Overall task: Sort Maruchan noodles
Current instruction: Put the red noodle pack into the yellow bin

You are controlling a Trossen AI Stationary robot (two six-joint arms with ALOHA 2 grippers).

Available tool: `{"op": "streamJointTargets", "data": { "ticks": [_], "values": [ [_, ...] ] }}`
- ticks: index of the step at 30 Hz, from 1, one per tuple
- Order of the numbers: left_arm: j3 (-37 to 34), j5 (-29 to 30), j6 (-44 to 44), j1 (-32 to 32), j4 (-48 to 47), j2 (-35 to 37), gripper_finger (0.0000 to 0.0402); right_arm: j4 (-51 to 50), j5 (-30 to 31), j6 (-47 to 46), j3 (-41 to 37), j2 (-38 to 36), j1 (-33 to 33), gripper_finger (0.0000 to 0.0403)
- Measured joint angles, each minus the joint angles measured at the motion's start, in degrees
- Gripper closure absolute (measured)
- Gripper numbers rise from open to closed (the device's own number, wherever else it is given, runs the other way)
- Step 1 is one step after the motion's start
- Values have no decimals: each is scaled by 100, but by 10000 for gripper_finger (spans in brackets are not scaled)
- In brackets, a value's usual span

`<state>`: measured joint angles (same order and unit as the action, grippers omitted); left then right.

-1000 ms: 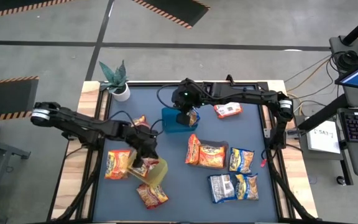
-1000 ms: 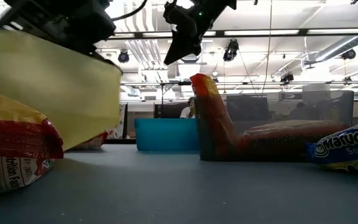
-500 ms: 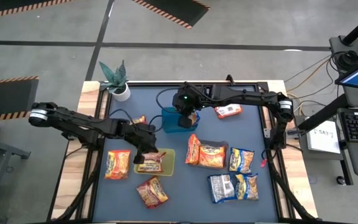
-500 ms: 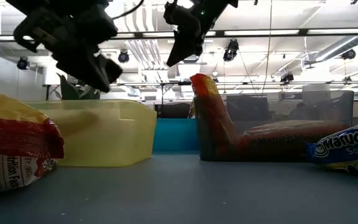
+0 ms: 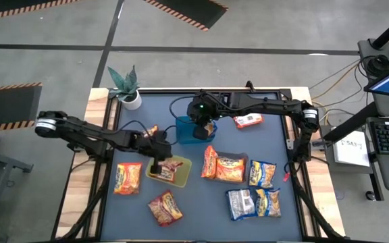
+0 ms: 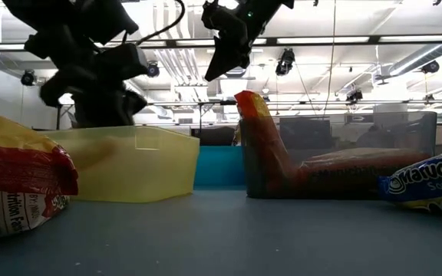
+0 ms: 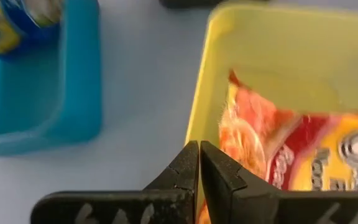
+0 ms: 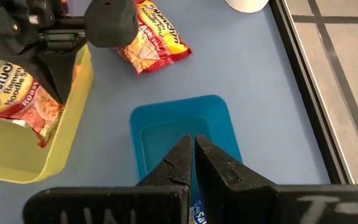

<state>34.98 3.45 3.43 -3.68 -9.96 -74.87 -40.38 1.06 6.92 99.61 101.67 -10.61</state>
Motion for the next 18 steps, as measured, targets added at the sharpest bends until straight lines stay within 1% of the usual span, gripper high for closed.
{"op": "streamJointTargets", "data": {
  "ticks": [3, 4, 6, 8, 10, 11, 12, 14, 16, 18],
  "values": [
    [49, 13, 79, 6, -34, 128, 402, 2, 0, -70, 0, -4, 0, 394],
    [112, 11, 139, 6, -190, 192, 402, 3, 0, -94, 0, -4, 0, 394],
    [274, 148, 238, 6, -857, 376, 402, 15, 0, -101, -2, -9, 0, 394],
    [470, 709, 224, 14, -1542, 558, 402, 40, 0, -162, -19, -9, 0, 394],
    [599, 1519, -11, 70, -2144, 719, 402, 46, 0, -223, -57, -9, 0, 394],
    [645, 1831, -171, 138, -2358, 787, 402, 45, 0, -239, -82, -9, 0, 394],
    [684, 1969, -364, 246, -2495, 840, 402, 36, 0, -239, -104, -9, 0, 394],
    [736, 1879, -800, 602, -2765, 917, 402, 37, 0, -239, -157, -10, 6, 394],
    [740, 1576, -1154, 992, -2940, 941, 402, -6, -2, -238, -262, -46, 23, 394],
    [721, 1219, -1177, 1310, -2912, 924, 402, -39, -3, -241, -450, -132, 53, 394]
  ]
}}
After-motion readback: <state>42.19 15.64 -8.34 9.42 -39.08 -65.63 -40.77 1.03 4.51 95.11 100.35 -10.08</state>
